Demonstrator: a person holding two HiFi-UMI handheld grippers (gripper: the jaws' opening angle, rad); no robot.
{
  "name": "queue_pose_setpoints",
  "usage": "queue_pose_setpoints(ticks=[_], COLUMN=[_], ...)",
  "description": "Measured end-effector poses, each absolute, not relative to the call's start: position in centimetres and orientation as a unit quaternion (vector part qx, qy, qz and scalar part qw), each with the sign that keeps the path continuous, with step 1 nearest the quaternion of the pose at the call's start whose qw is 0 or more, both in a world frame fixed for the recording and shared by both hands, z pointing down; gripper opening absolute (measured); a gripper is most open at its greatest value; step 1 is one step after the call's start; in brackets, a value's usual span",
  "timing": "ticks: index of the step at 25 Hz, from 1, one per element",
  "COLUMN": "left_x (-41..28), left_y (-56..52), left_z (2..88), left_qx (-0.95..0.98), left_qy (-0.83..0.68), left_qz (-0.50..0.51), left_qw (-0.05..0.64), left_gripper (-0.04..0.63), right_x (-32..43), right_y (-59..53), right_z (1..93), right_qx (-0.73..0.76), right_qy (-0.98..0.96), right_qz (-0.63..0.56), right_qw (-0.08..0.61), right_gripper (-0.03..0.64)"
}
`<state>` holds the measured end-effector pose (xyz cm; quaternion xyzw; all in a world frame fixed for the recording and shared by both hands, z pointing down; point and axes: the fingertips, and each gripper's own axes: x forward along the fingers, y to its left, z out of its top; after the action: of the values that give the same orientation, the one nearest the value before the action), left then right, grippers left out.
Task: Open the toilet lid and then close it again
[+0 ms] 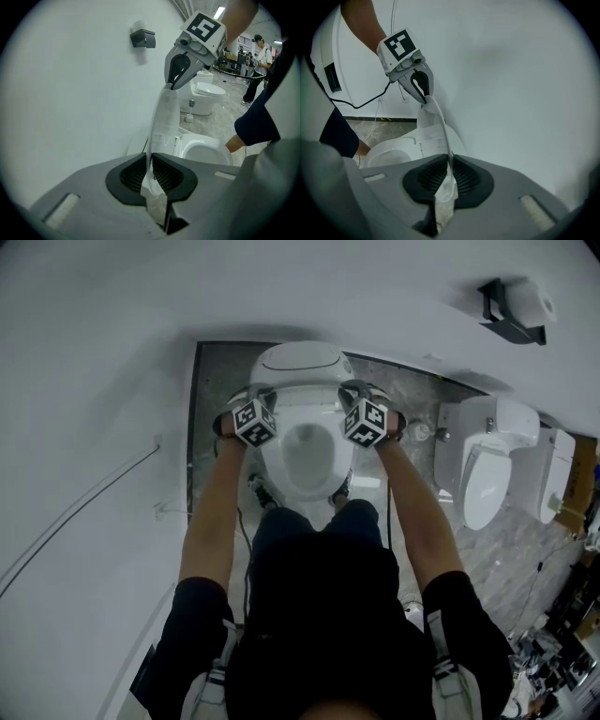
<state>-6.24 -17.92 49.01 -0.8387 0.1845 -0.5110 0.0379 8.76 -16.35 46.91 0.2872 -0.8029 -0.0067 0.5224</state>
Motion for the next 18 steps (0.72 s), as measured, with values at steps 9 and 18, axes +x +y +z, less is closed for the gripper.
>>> queue_pose_setpoints(ticks=[9, 18], left_x=[-6.3, -6.4], left_y=[-19.4, -18.0], left_z=[49.3, 49.1], left_qx=[-0.833, -0.83], left_qy=[0.178, 0.183], left_qz=[-0.523, -0.526], left_qw=[0.03, 0.03], left_gripper=[0.041, 0.041], right_x=[8.7, 8.5], right_y=[-17.8, -16.5], right_z=[46.9, 46.7], right_qx=[0.289, 0.281], right_qy=[-0.808, -0.813], right_qz=[-0.003, -0.009], right_qw=[0.514, 0.509], right_gripper=[0.041, 0.04])
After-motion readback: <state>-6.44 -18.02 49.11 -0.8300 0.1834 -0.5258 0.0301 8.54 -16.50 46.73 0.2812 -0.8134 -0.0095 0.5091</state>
